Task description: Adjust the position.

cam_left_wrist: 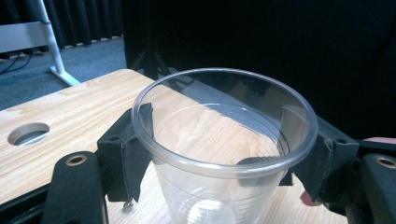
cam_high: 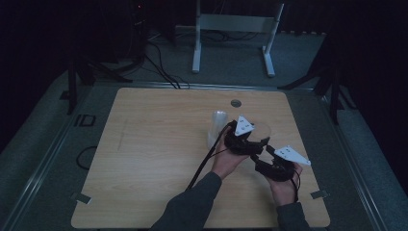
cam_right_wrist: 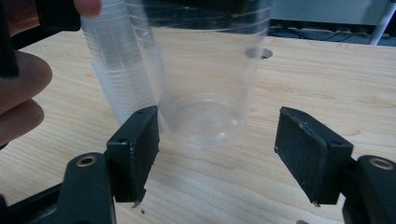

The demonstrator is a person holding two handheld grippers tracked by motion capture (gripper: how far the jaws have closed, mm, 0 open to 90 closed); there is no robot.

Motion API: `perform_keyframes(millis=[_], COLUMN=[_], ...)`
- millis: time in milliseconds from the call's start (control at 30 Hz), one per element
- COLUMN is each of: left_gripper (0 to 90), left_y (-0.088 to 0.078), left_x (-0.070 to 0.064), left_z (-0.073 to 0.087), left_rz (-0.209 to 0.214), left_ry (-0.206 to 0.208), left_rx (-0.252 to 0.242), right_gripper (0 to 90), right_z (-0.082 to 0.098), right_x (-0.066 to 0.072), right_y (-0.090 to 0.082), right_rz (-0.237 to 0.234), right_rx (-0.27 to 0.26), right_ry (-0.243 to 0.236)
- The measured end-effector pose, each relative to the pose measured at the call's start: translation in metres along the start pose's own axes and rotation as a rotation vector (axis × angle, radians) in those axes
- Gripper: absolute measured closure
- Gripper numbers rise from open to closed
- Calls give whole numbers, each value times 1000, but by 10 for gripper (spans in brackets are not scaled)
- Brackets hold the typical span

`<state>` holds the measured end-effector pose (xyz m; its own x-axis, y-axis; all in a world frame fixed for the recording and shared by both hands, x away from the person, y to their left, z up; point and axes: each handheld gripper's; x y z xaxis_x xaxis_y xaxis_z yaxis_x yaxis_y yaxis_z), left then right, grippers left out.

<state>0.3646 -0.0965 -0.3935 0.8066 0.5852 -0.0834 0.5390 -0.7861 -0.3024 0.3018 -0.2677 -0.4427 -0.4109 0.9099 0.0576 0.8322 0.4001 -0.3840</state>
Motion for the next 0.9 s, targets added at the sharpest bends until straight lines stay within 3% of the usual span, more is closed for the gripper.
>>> perform_keyframes(millis=[300, 900], left_gripper=[275, 275], left_y=[-4, -13], left_x=[3, 4], left_z=[2, 11], left_rz=[-31, -30], left_ry=[7, 11], left_rx=[-7, -16], right_gripper=[303, 305], right_z=[3, 6], right_x=[-7, -20], right_y=[-5, -6], right_rz=[16, 67], right_rx=[-7, -10], right_ry=[15, 57])
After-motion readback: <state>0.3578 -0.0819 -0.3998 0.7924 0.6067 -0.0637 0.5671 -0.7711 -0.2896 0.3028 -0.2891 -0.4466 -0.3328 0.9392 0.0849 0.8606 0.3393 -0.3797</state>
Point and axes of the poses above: each handheld gripper's, and its own axes: y roughly forward along the jaws, z roughly out of its underside, x roughly to its left
